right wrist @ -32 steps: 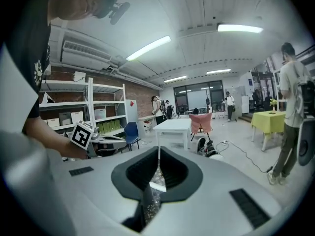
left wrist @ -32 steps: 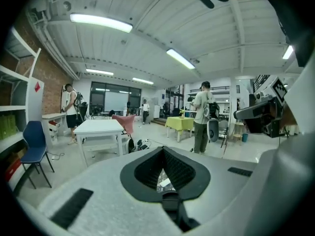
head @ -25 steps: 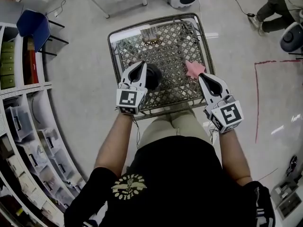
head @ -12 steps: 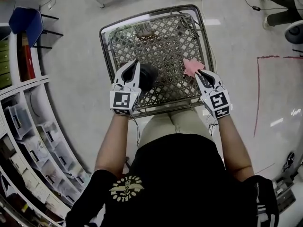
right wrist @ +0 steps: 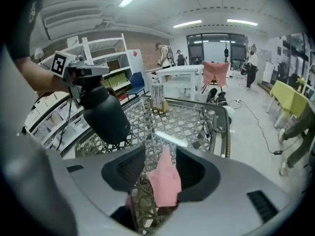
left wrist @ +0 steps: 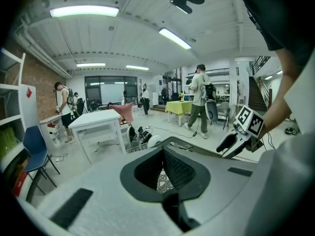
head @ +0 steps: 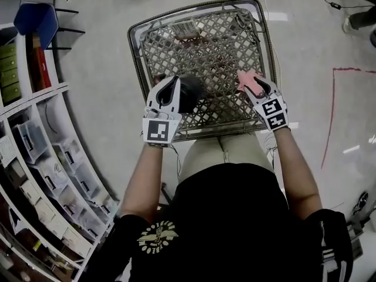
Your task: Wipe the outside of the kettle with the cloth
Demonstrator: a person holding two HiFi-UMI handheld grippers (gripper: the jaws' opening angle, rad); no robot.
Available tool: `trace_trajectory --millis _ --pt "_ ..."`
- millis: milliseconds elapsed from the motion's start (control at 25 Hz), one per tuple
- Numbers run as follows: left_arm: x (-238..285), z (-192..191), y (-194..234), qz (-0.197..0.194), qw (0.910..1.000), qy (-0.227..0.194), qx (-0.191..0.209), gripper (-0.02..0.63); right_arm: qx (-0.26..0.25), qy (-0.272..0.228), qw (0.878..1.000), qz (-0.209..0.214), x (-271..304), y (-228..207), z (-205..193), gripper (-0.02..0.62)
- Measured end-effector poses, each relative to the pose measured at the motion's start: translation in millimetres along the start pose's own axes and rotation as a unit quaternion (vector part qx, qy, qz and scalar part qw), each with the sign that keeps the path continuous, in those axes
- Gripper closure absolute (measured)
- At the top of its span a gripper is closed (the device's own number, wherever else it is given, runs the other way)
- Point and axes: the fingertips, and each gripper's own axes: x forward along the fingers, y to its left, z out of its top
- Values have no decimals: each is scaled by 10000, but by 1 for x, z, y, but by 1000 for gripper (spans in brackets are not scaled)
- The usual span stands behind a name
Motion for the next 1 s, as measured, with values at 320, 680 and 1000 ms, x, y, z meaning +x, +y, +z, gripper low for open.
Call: trace_trajectory --millis 320,680,1000 --pt "9 -8 -3 -52 9990 387 209 600 -289 1197 9919 309 50 -17 -63 354" --pt "8 -7 0 -7 9995 299 66 600 -699 1823 9807 -90 68 -28 -94 384" --pt "5 -12 -5 -199 9989 293 308 600 -1010 2132 9717 -93 75 -13 -82 557"
